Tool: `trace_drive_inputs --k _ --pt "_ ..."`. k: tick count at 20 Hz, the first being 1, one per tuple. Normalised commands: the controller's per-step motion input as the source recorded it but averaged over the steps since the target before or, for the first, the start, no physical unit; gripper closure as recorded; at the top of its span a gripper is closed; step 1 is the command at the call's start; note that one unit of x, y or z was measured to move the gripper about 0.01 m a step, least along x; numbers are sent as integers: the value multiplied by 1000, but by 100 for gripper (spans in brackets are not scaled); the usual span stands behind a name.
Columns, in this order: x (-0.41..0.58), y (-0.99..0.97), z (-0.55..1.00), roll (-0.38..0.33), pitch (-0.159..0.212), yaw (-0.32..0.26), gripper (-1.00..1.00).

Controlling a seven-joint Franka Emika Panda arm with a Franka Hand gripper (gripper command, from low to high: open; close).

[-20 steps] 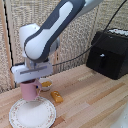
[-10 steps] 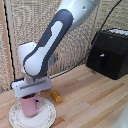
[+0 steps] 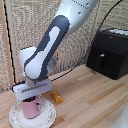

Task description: Please focus on the pink mug and carefully direct your gripper towards it. Gently take hold of the pink mug using your grasping instrument. Exercise caution as you elevate the pink mug off the tabletop. Shift the pink mug so it is above the white platter. With precision, slowly place the pink mug onto the white platter.

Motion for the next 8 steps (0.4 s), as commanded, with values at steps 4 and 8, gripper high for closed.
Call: trace_drive_inputs --k 4,8 --pt "149 -71 566 44 12 49 -100" --pt "150 -156 674 84 10 13 -100"
